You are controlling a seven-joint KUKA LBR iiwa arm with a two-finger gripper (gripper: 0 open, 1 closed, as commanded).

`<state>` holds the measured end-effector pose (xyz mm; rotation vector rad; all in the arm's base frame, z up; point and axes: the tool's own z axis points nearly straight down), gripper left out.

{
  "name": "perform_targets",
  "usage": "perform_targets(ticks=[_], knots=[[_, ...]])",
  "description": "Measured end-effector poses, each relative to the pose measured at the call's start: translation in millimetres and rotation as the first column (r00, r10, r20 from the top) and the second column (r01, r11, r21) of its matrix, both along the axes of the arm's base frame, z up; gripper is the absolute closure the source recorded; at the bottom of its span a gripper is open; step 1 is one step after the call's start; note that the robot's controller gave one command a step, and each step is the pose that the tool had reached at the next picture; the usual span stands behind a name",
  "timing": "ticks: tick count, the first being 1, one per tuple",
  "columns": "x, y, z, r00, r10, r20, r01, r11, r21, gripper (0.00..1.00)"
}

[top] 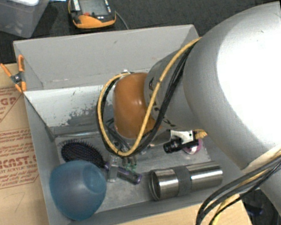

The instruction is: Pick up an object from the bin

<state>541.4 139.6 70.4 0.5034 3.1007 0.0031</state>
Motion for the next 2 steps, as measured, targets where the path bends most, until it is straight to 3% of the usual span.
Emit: perform_targets(ticks=[1, 2], knots=[[-0.6, 0, 10, 1.0, 0.0, -0.002, 0.0, 1.0, 0.0, 1.0], [-2.7, -1, 43, 1.0, -0.001, -0.009, 0.001, 1.0, -0.003, 1.0]])
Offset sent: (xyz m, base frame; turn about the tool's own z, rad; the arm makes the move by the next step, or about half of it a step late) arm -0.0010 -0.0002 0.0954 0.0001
